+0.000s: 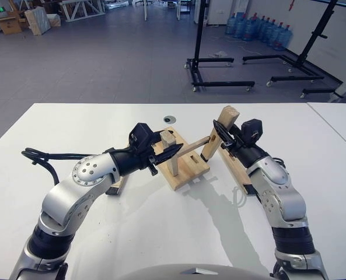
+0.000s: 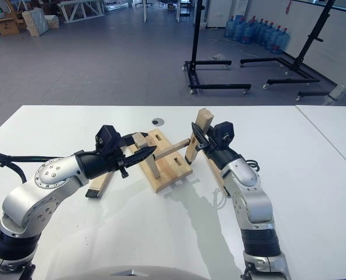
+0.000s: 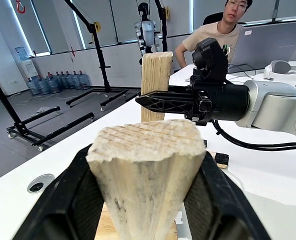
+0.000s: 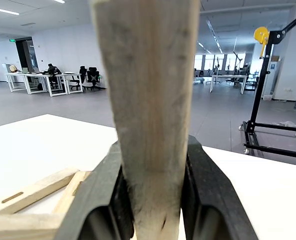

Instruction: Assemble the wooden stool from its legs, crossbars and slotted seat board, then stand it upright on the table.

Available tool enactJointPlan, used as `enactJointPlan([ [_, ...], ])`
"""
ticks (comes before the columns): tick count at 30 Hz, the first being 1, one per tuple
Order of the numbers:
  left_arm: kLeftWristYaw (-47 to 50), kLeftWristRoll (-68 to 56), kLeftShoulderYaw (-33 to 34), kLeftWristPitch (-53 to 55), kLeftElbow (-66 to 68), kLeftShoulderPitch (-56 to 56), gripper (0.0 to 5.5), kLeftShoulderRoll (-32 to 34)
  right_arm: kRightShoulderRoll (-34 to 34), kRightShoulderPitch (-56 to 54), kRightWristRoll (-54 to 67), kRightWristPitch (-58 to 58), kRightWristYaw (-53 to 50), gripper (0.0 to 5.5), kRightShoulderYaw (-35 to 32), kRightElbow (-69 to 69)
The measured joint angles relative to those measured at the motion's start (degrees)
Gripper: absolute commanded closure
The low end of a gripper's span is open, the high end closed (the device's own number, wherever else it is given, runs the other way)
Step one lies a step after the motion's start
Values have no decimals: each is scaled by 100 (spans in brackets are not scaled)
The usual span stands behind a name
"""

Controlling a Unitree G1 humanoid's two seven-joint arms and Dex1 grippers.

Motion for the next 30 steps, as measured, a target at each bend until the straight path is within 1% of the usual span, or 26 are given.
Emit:
enactJointPlan([
  [10,9,79,-122,-20,-30,15,351,-14,228,-133,-243,-162,50,450,159,193],
  [17,5,195,-197,-87,-62,43,351,-17,96,68,-288,7,84,450,151,-262],
  [22,11,256,-228,-134,-58,72,351,-36,97,81,-517,-127,181,450,337,-231],
  [27,13,301,-244,-146,-74,96,351,-58,163,80,-502,-190,196,450,327,-89],
  [30,13,341,-264,-183,-74,120,351,-62,100,88,-427,18,210,450,264,-328],
])
